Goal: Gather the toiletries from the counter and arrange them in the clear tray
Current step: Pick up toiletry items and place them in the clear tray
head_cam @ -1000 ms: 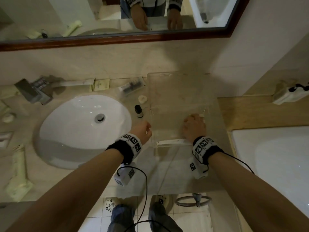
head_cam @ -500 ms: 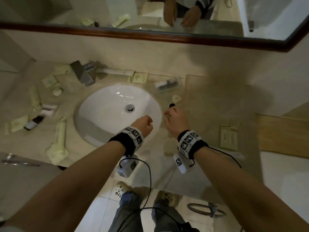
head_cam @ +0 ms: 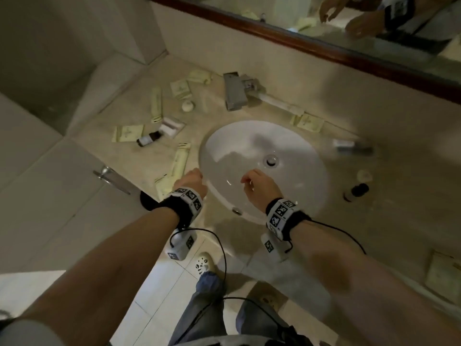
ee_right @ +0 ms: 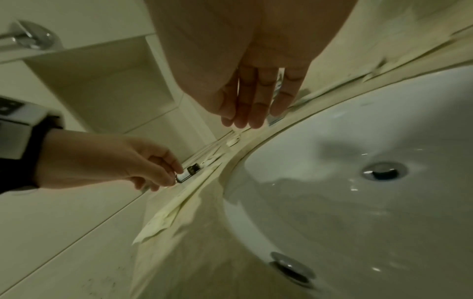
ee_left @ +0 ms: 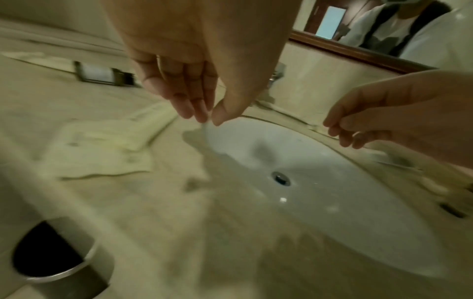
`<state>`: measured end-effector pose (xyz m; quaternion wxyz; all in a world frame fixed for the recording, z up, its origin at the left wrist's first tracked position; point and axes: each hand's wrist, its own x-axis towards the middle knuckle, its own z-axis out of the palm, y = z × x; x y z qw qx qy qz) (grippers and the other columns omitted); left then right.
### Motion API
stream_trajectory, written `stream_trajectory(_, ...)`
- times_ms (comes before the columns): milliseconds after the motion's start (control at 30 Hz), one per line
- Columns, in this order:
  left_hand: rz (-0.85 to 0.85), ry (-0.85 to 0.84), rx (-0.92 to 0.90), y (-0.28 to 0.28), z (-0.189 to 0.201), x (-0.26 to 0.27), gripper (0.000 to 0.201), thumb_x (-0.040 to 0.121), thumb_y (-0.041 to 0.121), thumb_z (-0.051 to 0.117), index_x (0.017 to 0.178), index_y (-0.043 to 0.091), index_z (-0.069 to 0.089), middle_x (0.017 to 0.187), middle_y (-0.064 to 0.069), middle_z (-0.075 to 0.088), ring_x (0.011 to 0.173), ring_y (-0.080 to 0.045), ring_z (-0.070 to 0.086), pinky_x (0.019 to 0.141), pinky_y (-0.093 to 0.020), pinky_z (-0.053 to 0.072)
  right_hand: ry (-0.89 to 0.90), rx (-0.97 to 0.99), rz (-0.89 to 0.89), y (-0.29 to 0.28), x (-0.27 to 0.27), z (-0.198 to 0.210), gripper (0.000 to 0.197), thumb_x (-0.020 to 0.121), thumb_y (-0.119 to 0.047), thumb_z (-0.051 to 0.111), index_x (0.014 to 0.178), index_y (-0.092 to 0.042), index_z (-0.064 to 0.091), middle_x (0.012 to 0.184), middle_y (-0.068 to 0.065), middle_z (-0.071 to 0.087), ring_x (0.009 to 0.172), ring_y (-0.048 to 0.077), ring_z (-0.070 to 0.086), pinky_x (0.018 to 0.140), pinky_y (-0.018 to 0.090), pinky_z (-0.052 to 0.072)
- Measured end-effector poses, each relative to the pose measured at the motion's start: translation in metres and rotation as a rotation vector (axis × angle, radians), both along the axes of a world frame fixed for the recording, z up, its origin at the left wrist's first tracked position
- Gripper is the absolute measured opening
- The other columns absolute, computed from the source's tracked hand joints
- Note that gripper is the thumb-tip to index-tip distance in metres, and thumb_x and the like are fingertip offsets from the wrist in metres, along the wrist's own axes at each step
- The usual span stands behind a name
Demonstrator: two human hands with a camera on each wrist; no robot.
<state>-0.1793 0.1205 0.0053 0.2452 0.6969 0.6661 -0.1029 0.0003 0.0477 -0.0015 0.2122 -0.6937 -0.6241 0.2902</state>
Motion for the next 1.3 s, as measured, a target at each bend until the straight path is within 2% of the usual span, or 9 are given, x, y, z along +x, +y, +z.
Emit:
stream_trajectory(167,0.056,0.189,0.04,0.03,-0.015,-0.073,0.057,0.085,0.035,0.061,0.128,0.005,0.039,0.13,-0.015,0.043,0.121,-0.033,0.043,0.098,-0.042,0.039,-0.029,-0.08,0.056,0.045,-0.061,-0.009,0.015,0.089,-0.014,0.048,0.098,-0.011,0.06,0.107,0.007,0.058,0.09,0.027,0.058,0.085,0.04,0.048)
stream_trajectory(367,-0.042,0.225,-0.079,0.055,-0.036,-0.111,0.088,0.072,0.053,0.07,0.136,0.007,0.032,0.132,-0.012,0.038,0.123,-0.032,0.038,0.102,-0.041,0.038,-0.203,-0.311,0.102,0.103,-0.135,-0.019,0.03,0.093,-0.032,0.041,0.109,-0.011,0.054,0.116,0.009,0.054,0.103,0.029,0.055,0.091,0.041,0.042)
stream_trajectory(633,-0.261,0.202,-0.099,0.086,-0.042,-0.121,0.087,0.067,0.055,0.073,0.131,0.008,0.038,0.132,-0.012,0.043,0.12,-0.031,0.04,0.099,-0.038,0.037,-0.253,-0.45,-0.062,0.144,-0.189,-0.034,0.037,0.09,-0.042,0.045,0.113,-0.014,0.054,0.12,0.005,0.059,0.114,0.024,0.053,0.098,0.04,0.037)
stream_trajectory(767,-0.343,0.194,-0.136,0.095,-0.043,-0.122,0.078,0.068,0.057,0.071,0.126,0.011,0.044,0.128,-0.01,0.047,0.12,-0.03,0.039,0.099,-0.037,0.036,-0.181,-0.557,-0.067,0.145,-0.191,-0.034,0.029,0.09,-0.038,0.052,0.101,-0.012,0.06,0.11,0.006,0.063,0.103,0.025,0.06,0.087,0.033,0.044)
stream_trajectory(867,-0.372,0.146,-0.152,0.096,-0.041,-0.117,0.067,0.073,0.048,0.071,0.124,0.012,0.046,0.126,-0.01,0.05,0.119,-0.03,0.042,0.098,-0.037,0.038,-0.064,-0.554,-0.067,0.145,-0.189,-0.026,0.03,0.09,-0.03,0.05,0.105,-0.005,0.06,0.111,0.013,0.062,0.103,0.031,0.059,0.085,0.036,0.047)
stream_trajectory(933,-0.336,0.062,-0.208,0.097,-0.034,-0.109,0.061,0.077,0.038,0.071,0.124,0.008,0.045,0.126,-0.012,0.054,0.116,-0.031,0.05,0.094,-0.036,0.043,0.125,-0.535,-0.088,0.143,-0.179,-0.021,0.023,0.089,-0.027,0.051,0.087,-0.006,0.061,0.092,0.012,0.063,0.087,0.03,0.06,0.075,0.035,0.049)
stream_trajectory(1000,-0.311,-0.01,-0.259,0.095,-0.023,-0.096,0.055,0.082,0.029,0.068,0.123,0.003,0.043,0.124,-0.016,0.055,0.109,-0.03,0.055,0.084,-0.032,0.044,0.221,-0.491,-0.129,0.135,-0.164,-0.02,0.029,0.089,-0.027,0.051,0.063,-0.014,0.047,0.068,0.003,0.052,0.065,0.021,0.052,0.061,0.03,0.043)
stream_trajectory(1133,-0.291,-0.13,-0.279,0.078,0.002,-0.054,0.05,0.082,0.022,0.068,0.12,0.002,0.043,0.109,-0.013,0.055,0.087,-0.023,0.053,0.061,-0.026,0.042,0.29,-0.405,-0.186,0.1,-0.117,-0.012,0.024,0.088,-0.027,0.052,0.069,-0.016,0.042,0.07,0.0,0.049,0.067,0.019,0.048,0.056,0.025,0.038)
stream_trajectory(1300,-0.338,-0.131,-0.319,0.028,0.023,0.027,0.05,0.082,0.024,0.068,0.12,0.007,0.041,0.095,-0.004,0.05,0.085,-0.021,0.05,0.062,-0.026,0.043,0.31,-0.241,-0.253,0.021,-0.038,0.011,0.029,0.086,-0.02,0.055,0.067,-0.02,0.034,0.064,-0.002,0.041,0.06,0.018,0.039,0.051,0.023,0.03)
